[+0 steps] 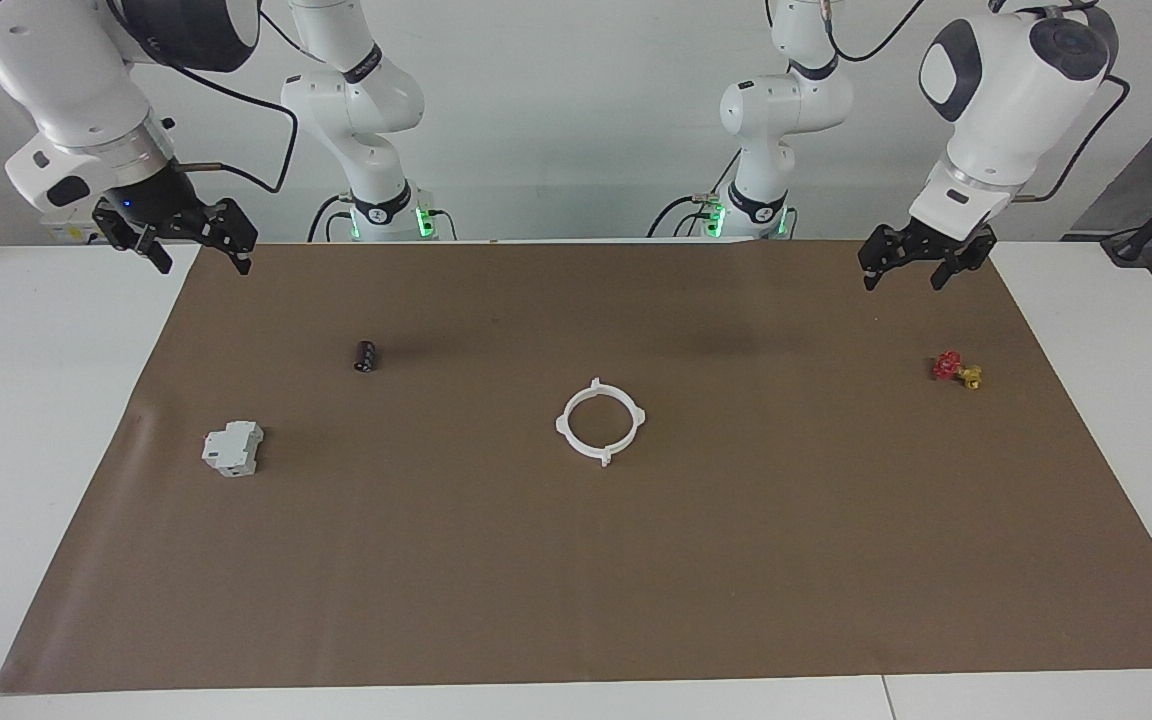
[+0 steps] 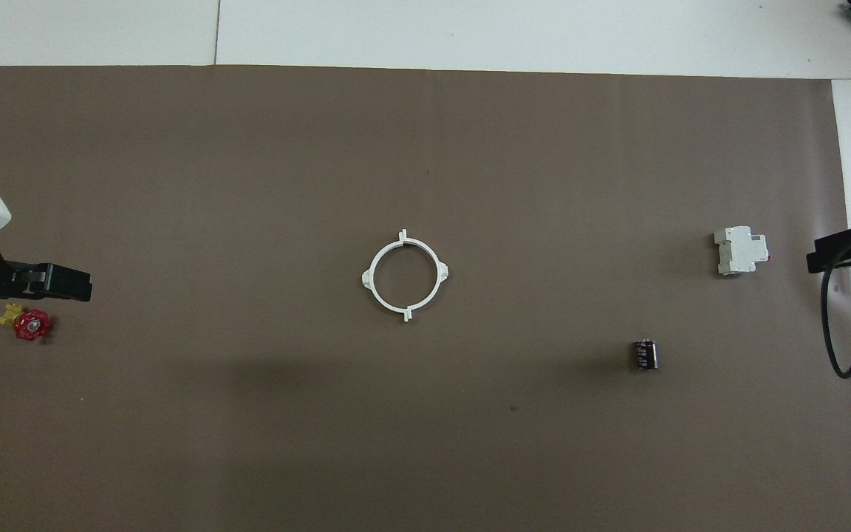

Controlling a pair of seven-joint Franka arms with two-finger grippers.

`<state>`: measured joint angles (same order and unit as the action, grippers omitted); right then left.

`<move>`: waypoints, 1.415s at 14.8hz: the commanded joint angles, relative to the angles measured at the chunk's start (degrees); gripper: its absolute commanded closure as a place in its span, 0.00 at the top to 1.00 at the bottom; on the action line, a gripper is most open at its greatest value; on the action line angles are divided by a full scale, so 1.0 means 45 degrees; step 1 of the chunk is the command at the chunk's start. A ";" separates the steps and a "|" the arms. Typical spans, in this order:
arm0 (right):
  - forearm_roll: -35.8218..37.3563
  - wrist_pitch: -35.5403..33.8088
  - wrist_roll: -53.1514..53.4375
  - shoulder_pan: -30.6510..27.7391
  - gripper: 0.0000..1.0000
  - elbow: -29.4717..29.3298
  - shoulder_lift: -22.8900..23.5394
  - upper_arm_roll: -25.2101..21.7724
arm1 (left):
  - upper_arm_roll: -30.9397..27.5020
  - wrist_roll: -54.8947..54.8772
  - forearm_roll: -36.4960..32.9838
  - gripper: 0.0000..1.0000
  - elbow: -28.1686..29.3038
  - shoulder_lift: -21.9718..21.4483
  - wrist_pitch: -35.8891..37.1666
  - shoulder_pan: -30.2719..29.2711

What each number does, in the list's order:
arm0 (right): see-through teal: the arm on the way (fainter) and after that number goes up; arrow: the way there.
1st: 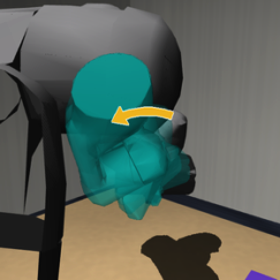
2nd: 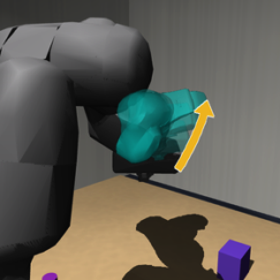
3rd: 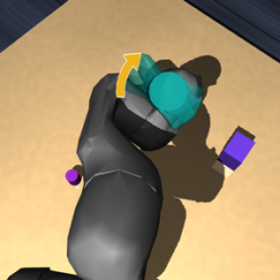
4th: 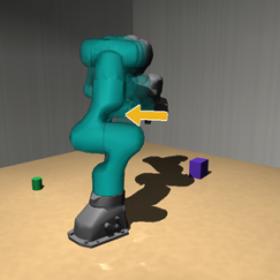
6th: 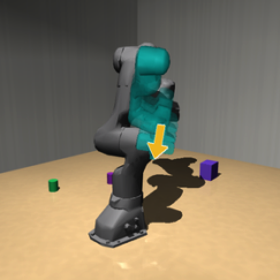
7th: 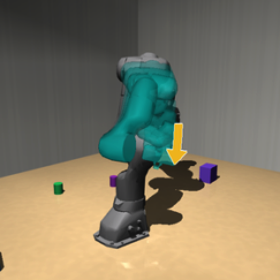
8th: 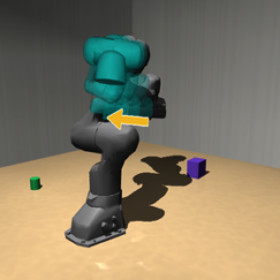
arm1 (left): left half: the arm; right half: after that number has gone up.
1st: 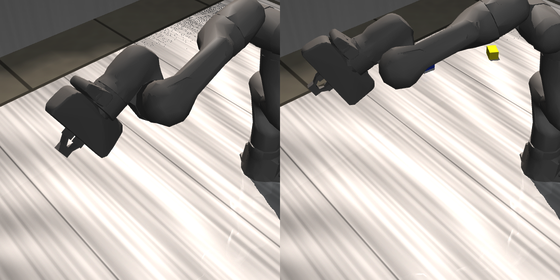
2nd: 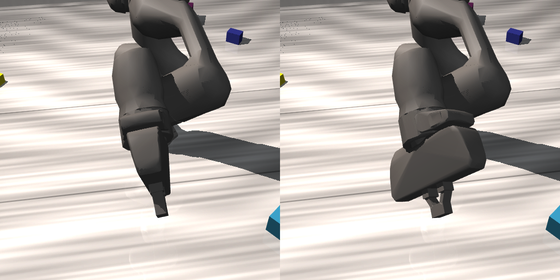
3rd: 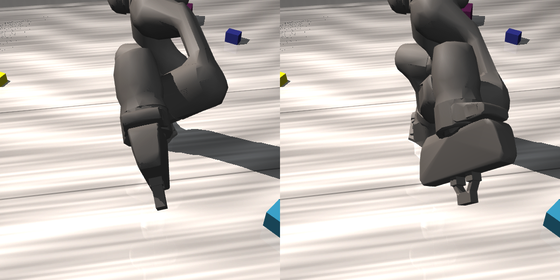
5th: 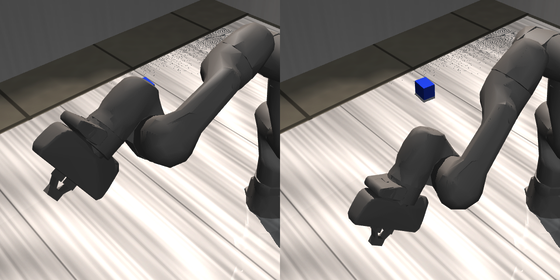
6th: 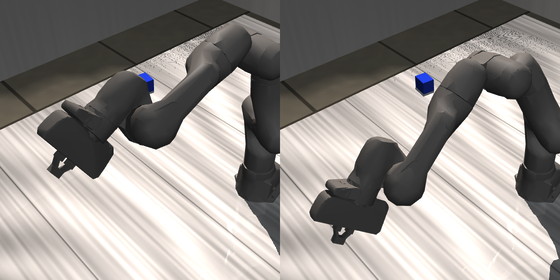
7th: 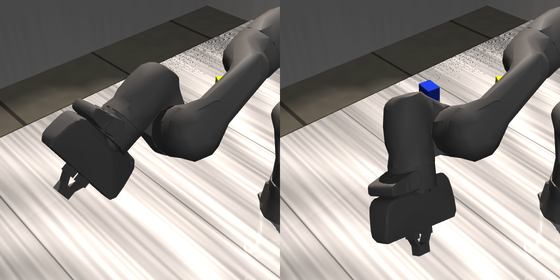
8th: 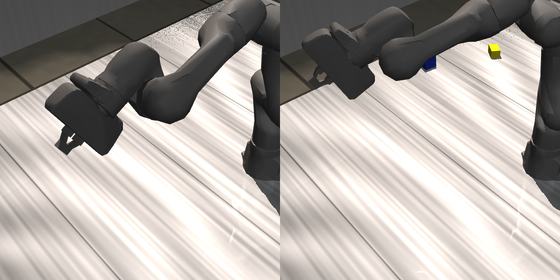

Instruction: Assemble drain pipe with both arms

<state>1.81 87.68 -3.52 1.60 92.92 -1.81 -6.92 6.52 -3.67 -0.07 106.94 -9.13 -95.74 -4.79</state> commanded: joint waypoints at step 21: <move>-0.0011 0.0067 -0.0195 0.0074 1.00 0.0211 -0.0224 -0.0122 | -0.0258 -0.0201 0.0171 1.00 -0.1323 -0.0315 0.1219 -0.0165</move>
<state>1.81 87.68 -3.52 1.61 92.92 -1.81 -6.92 5.39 -3.91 -0.07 98.69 -9.68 -87.61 -5.00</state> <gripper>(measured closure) 0.000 0.000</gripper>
